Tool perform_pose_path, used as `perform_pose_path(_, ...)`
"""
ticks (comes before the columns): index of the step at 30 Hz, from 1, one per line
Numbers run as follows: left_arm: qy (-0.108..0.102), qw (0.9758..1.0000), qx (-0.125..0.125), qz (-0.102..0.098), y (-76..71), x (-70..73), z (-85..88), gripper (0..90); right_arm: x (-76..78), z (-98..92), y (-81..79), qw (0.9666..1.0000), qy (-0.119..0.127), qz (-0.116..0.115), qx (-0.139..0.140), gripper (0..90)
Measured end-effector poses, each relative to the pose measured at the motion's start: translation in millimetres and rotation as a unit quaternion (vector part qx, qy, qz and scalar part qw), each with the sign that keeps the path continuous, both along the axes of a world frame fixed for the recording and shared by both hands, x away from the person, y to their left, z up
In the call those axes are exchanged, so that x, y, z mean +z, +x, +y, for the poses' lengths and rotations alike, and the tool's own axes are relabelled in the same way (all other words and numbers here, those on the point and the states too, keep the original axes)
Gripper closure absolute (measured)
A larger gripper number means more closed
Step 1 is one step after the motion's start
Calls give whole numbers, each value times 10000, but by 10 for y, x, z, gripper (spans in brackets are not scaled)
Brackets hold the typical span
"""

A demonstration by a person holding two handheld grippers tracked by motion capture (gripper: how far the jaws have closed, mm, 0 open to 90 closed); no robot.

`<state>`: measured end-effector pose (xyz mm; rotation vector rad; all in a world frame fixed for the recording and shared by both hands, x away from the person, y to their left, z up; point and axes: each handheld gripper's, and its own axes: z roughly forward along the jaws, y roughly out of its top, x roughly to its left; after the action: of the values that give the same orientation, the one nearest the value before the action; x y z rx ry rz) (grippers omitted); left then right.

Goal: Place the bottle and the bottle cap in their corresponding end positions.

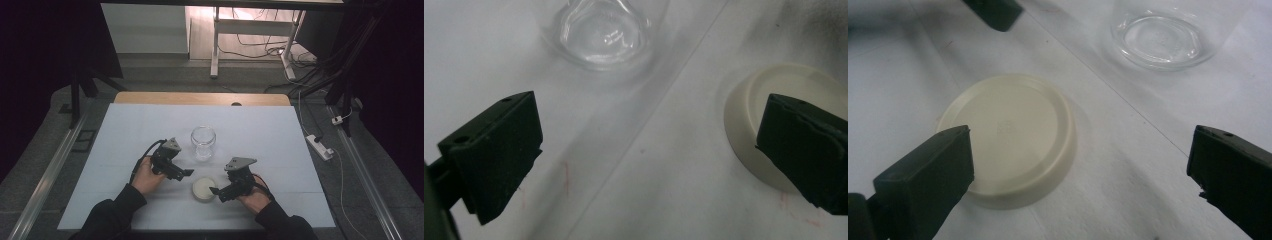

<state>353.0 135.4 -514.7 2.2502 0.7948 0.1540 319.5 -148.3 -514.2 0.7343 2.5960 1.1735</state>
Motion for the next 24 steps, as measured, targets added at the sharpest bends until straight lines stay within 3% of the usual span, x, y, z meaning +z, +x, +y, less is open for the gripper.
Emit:
perform_pose_path(8, 127, 9998, 131, 20, -237, 0, 174, 0, 34, -89, -9, 9999, -86, 27, -125, 0)
perform_pose_path(18, -148, 9992, 365, 114, -544, 22, 464, 0, 85, -265, -69, 9994, -126, 2, -334, 0)
perform_pose_path(24, -125, 9987, 491, 106, -722, 34, 607, 0, 107, -470, -109, 9984, -39, 47, -558, 0)
